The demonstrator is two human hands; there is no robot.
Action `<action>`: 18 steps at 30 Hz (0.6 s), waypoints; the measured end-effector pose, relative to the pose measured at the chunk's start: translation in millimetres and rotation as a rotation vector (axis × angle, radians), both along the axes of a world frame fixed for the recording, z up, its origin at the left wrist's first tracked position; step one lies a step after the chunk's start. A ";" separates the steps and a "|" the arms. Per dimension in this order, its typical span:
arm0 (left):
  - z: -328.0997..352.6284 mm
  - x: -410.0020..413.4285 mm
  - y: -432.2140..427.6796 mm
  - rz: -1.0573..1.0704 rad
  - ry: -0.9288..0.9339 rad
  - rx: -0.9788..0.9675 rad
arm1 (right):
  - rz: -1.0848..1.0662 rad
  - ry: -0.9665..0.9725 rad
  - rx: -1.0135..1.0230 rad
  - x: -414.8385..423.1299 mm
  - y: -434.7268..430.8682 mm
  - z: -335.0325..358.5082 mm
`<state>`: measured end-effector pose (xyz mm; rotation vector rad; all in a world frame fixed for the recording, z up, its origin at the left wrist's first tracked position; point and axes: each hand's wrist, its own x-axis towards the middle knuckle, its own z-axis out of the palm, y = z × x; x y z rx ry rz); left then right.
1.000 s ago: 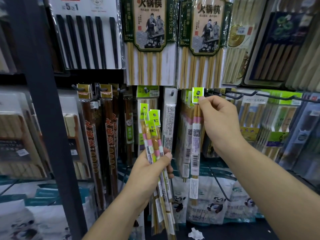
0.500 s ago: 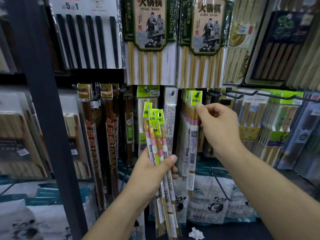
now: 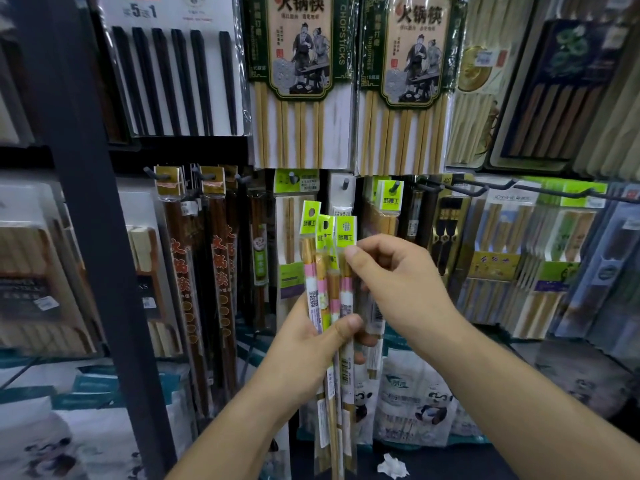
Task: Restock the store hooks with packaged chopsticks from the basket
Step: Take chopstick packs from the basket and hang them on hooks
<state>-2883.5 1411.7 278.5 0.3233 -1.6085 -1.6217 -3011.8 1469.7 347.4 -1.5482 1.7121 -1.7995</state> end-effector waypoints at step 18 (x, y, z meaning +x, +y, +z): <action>-4.7 0.8 -9.3 0.074 0.056 0.154 | -0.213 -0.193 -0.139 -32.6 -12.4 34.0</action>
